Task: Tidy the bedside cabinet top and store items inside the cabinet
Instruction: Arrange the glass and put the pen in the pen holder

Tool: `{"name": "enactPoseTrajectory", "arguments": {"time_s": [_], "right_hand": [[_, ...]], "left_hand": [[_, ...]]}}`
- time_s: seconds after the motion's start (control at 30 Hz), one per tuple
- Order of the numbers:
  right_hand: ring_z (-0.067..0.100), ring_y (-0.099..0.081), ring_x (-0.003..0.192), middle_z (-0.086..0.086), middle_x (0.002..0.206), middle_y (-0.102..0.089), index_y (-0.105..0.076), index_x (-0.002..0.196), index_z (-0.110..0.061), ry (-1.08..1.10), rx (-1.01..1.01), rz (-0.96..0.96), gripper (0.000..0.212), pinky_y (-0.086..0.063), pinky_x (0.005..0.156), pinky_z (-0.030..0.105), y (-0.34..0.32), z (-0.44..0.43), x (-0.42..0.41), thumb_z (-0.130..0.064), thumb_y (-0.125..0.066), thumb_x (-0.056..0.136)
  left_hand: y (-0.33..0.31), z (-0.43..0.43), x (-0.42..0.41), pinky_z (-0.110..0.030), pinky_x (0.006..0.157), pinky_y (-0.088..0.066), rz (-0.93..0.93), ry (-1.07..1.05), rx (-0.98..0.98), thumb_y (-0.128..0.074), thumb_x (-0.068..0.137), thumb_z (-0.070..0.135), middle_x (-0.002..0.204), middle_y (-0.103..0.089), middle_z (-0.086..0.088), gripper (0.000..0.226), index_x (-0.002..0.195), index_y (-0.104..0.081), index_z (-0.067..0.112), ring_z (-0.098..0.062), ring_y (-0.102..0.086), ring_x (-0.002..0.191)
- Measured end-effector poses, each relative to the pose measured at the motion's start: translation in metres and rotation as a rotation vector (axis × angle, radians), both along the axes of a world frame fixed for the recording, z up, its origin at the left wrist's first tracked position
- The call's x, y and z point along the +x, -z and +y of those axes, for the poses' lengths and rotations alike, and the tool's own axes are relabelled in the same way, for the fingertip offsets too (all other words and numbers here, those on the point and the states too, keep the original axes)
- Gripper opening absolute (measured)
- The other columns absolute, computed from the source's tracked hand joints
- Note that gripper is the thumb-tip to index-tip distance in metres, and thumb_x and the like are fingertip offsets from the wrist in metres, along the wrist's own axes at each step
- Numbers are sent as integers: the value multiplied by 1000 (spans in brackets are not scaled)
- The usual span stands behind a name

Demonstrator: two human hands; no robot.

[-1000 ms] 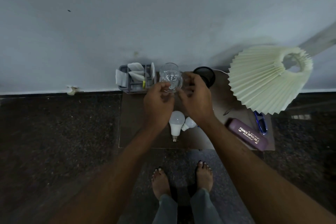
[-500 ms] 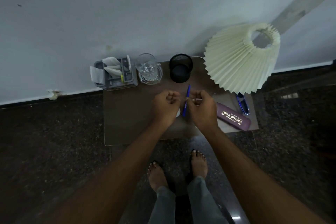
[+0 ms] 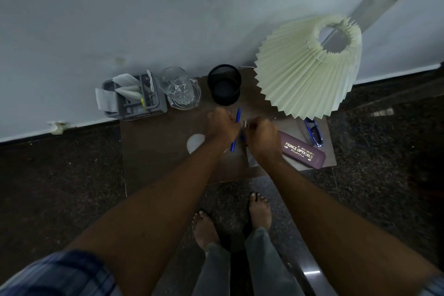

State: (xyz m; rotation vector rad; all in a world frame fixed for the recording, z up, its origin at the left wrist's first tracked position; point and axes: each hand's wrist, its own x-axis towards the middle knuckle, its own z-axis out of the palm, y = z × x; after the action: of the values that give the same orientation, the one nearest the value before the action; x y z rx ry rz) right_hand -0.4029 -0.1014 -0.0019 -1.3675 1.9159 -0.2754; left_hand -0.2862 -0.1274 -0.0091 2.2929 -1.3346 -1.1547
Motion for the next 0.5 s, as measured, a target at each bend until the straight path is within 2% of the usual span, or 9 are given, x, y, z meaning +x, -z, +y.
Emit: {"name": "enactPoseTrajectory", "arguments": {"time_s": [0.1,0.27,0.33,0.43,0.5], "right_hand": [[26,-69,71,6,77,-71,-71,81,-13,-17,12,40,18,-59,67,37,3,-4,1,-27,-62,86],[25,-70,68,4,73,-71,-70,77,-14,-64,42,67,16,-61,65,40,16,-9,-1,-27,-64,84],[25,-69,68,4,71,-70,-69,75,-14,-68,49,56,16,-60,65,40,19,-10,-3,-28,-64,81],[24,-69,66,2,68,-68,-65,70,-16,-69,42,4,27,-60,63,42,37,-12,-9,-41,-54,77],[23,-69,64,1,65,-67,-64,68,-16,-37,34,-38,40,-60,61,42,35,-13,-11,-50,-46,72]], "left_hand": [[8,-3,-2,-28,61,-53,-48,0,38,-75,77,9,83,-74,-5,6,81,-76,5,-16,-70,77],[13,-5,-4,-18,48,-37,-16,-60,105,-78,77,13,83,-72,-10,17,85,-72,0,-21,-71,78],[11,-6,-4,-18,46,-35,1,-86,115,-78,76,14,83,-73,-12,20,87,-72,-2,-22,-72,79],[7,-8,-7,-21,47,-38,24,-109,122,-80,75,17,80,-73,-10,21,85,-73,-1,-20,-71,75],[4,-10,-9,-18,44,-41,46,-127,117,-84,74,22,73,-72,-7,24,80,-74,1,-14,-68,65]]}}
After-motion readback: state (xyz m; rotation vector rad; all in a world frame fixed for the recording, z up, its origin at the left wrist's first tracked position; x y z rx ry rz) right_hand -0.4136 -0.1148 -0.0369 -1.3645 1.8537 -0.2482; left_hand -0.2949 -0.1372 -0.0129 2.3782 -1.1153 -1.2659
